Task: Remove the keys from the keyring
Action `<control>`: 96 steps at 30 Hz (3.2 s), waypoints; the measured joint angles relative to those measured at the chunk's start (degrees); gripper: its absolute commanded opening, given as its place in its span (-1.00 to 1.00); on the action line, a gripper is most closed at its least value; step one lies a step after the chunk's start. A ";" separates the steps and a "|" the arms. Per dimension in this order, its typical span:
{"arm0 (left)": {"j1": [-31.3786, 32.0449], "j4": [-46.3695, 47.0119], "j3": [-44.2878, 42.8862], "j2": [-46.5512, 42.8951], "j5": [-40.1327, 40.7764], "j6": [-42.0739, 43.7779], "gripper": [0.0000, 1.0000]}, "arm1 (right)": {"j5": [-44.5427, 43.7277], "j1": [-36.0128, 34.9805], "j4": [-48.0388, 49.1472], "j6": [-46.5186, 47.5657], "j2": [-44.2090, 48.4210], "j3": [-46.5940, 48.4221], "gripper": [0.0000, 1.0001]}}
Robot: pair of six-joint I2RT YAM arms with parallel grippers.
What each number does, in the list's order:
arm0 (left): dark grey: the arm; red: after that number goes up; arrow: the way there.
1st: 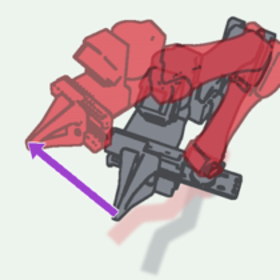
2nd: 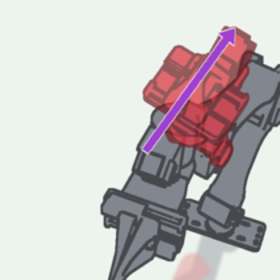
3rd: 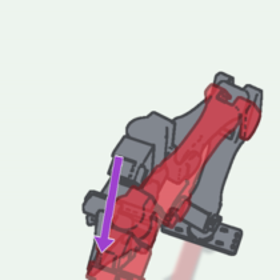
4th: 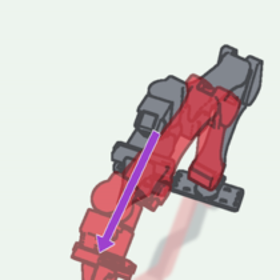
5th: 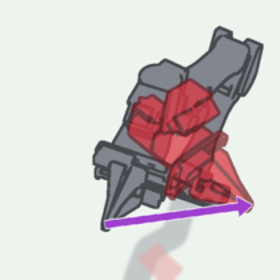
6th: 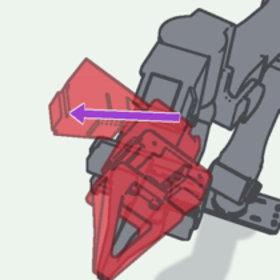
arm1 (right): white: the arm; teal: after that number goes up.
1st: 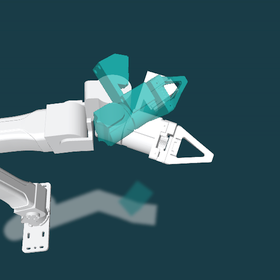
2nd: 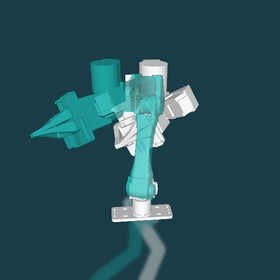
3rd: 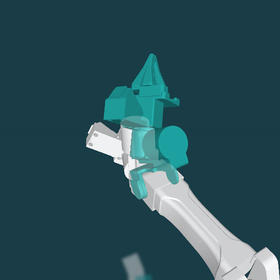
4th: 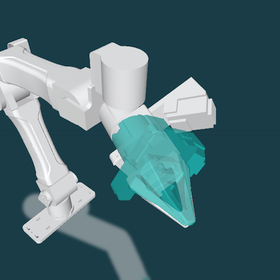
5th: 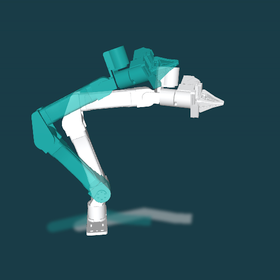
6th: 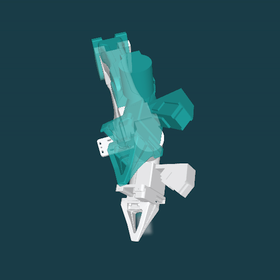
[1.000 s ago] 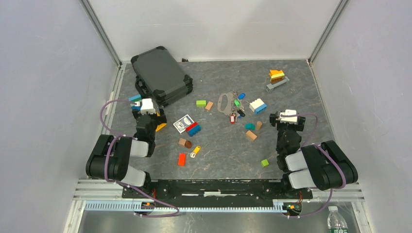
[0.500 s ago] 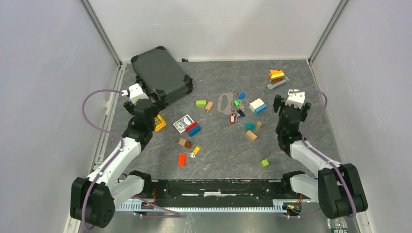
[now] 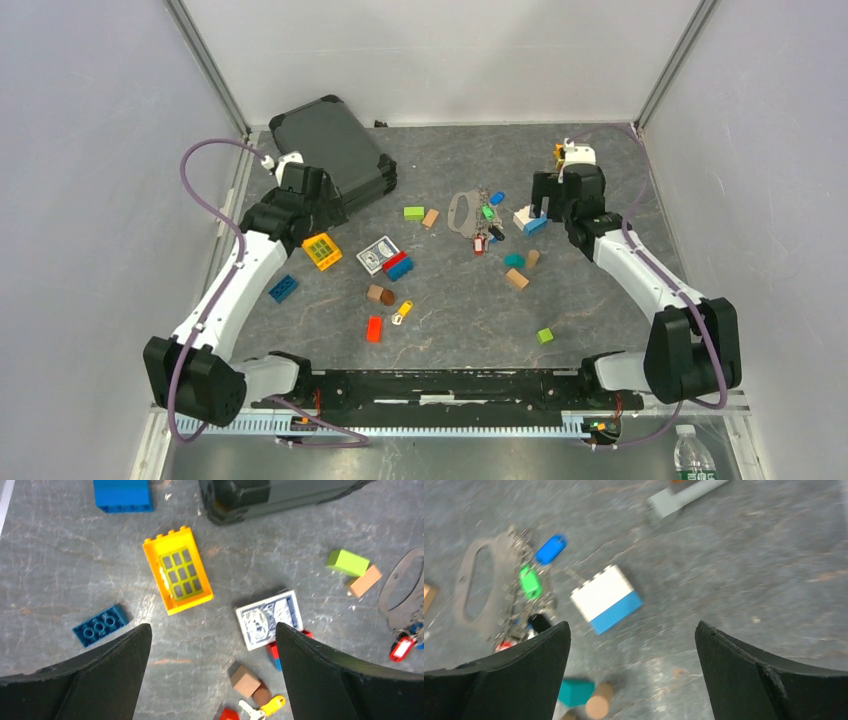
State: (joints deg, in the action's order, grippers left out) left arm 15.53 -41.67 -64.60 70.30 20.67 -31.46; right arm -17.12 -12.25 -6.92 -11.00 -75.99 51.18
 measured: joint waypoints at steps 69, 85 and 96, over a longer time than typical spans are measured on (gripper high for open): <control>24.79 26.69 17.97 -22.05 -22.10 6.73 1.00 | 23.19 -17.64 -12.96 0.50 -1.07 12.48 -1.00; 36.76 49.62 33.00 -30.80 -25.11 24.24 1.00 | 36.87 -17.66 -21.53 0.92 6.21 13.22 -1.00; 42.93 54.66 35.63 -31.28 -28.81 36.79 0.92 | 47.47 -18.73 -25.33 2.38 11.85 13.20 -1.00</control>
State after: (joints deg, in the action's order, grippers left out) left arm 58.46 12.99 -28.97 39.03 -8.14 5.32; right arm 30.35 -30.98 -32.25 -8.62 -64.14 64.38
